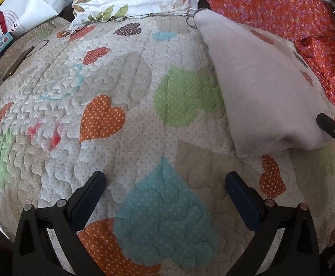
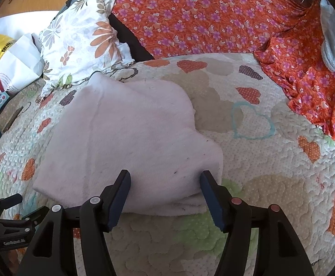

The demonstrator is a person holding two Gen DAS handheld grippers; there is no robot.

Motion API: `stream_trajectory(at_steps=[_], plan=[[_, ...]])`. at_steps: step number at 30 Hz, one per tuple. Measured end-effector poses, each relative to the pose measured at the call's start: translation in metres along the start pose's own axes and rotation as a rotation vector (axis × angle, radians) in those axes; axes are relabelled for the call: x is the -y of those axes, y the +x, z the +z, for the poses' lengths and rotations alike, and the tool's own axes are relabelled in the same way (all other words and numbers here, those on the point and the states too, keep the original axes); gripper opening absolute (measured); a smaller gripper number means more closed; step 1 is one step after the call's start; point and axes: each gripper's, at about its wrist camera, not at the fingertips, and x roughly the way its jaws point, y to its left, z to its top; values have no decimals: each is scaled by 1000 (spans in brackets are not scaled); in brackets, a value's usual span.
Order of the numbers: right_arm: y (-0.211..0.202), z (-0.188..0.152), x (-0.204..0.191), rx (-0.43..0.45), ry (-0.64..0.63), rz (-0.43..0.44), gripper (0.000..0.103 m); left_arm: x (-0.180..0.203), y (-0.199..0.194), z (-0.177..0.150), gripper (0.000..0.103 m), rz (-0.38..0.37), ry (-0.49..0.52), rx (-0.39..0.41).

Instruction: Fold small clothes

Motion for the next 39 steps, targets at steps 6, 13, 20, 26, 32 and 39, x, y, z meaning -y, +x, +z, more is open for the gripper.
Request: stream_trajectory(at_steps=[6,13,20,26,32,39], plan=[[-1,-5,-8,-8,-9,-2,69,-1,2,0,103,-2,-9,-3],[0,-11,-15,-33,4,-14,70,-2,3,-2,103,2,-23,4],[3,-16,-23,-44,-23,-10,72,-3,4,-2,103,1,-27,8],[1,-15,-24,-32,-33,-16,72,-4,3,-2,103,-1,-27,8],[-3,-14,-27,-5,-62,-22,72,-4,4,-2,103,-3,-28,8],[-4,-14,-33,10,-94,-22,72,-4,4,-3,103,-4,-27,12]])
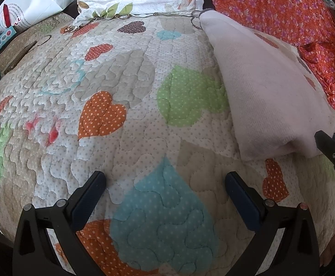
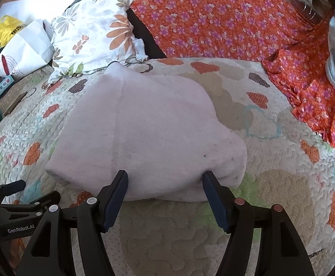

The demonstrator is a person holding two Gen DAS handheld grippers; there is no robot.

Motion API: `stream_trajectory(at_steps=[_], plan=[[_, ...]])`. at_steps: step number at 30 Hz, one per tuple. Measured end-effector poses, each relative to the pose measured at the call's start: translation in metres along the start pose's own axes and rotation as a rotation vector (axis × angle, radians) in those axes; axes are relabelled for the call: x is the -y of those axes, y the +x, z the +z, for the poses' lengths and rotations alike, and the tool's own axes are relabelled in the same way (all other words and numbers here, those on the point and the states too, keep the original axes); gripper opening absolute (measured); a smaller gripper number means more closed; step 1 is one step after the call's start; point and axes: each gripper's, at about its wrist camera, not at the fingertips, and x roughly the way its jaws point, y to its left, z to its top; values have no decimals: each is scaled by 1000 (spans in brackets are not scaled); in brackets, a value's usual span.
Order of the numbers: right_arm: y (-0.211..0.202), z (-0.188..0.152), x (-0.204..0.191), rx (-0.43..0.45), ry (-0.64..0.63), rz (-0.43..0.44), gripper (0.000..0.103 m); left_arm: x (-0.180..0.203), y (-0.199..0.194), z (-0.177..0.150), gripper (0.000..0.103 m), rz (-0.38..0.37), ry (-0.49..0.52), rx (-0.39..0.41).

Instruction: Fold small clothes

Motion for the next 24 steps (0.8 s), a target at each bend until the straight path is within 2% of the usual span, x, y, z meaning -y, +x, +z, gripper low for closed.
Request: stream_trajectory(at_steps=[24], plan=[[1,-2,-2,-2,-7,-1,73,-1,0,0,103,-2,0,1]])
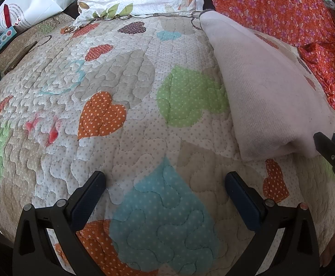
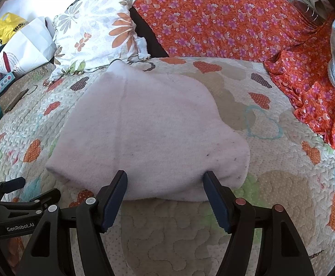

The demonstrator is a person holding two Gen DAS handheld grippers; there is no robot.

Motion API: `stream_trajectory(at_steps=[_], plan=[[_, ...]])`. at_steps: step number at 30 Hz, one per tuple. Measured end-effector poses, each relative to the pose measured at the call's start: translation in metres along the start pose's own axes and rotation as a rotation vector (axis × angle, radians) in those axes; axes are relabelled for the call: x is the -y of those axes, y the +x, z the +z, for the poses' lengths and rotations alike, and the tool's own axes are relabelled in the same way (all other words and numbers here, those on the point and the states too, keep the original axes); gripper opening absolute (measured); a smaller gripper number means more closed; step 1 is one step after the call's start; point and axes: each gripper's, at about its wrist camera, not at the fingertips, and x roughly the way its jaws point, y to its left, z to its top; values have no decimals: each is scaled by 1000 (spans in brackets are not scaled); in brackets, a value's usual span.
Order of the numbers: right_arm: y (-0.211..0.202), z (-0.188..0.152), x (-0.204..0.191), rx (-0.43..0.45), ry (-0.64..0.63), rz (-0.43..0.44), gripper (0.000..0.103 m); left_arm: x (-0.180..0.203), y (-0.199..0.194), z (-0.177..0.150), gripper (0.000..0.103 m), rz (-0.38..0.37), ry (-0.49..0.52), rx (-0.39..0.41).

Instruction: Fold small clothes

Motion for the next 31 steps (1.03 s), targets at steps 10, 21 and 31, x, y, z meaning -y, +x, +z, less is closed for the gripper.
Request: stream_trajectory(at_steps=[10,21,31], plan=[[-9,-3,-6,30,-15,-13,74,0,-1,0,103,7,-3,20],[-30,-27,-10,40,58,-31,74,-10,-27,-4,103,-35,-50,81],[-36,-37,-24,21,40,30,76,-23,-51,-7,103,-19,-46,149]])
